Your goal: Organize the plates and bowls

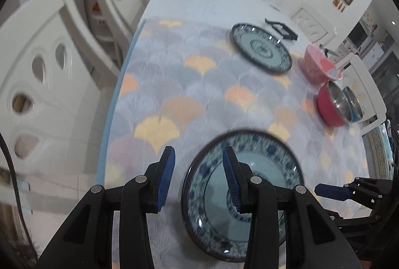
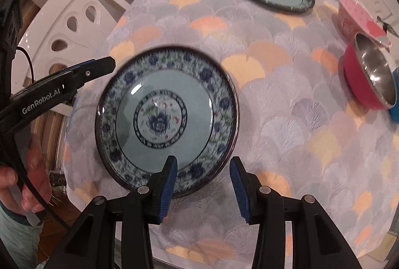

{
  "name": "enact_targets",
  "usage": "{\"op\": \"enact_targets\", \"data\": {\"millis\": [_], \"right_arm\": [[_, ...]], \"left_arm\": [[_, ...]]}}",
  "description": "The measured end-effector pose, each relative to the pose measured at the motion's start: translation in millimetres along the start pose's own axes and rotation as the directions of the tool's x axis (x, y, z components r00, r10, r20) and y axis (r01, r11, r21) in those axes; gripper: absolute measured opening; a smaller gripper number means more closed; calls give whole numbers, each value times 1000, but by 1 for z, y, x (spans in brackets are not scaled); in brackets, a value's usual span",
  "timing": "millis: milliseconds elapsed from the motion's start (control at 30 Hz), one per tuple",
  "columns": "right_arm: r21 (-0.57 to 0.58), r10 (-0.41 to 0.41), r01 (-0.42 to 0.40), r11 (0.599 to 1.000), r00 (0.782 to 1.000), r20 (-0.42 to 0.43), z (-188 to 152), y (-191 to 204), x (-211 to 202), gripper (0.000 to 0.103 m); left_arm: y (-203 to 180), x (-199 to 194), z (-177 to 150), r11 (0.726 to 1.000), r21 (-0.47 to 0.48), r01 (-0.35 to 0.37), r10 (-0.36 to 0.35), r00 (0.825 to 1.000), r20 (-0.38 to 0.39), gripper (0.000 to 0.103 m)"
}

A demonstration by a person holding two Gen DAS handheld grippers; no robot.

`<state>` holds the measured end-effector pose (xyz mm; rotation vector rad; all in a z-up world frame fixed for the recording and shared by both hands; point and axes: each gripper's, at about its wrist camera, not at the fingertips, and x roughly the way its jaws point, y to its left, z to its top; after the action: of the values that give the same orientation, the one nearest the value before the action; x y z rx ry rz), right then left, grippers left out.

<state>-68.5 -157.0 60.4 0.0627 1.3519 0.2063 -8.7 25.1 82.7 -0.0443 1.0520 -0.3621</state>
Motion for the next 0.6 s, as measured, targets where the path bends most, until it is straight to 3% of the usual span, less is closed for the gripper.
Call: {"op": "enact_targets", "data": {"millis": [167, 333, 467, 500, 567, 600], "right_arm": [[-6, 13, -13, 1000, 996, 91, 23, -10, -32, 43], [14, 1, -4, 1000, 984, 179, 58, -22, -62, 43], [46, -13, 2, 999, 968, 252, 88, -33, -88, 43], [57, -4, -12, 998, 962, 272, 95, -38, -94, 44], [94, 26, -58, 994, 949, 314, 106, -50, -106, 55], [119, 31, -75, 990, 943, 330, 113, -56, -110, 56]], "left_arm": [[-22, -19, 40, 994, 102, -38, 28, 995, 95, 37], [-53, -38, 85, 977, 198, -79, 38, 978, 203, 37], [-72, -44, 113, 968, 239, -77, 14, 967, 253, 37], [-75, -45, 121, 968, 243, -70, 4, 965, 263, 37], [-80, -44, 140, 969, 241, -47, -22, 961, 276, 38], [-82, -43, 148, 971, 235, -41, -27, 959, 280, 45]]}}
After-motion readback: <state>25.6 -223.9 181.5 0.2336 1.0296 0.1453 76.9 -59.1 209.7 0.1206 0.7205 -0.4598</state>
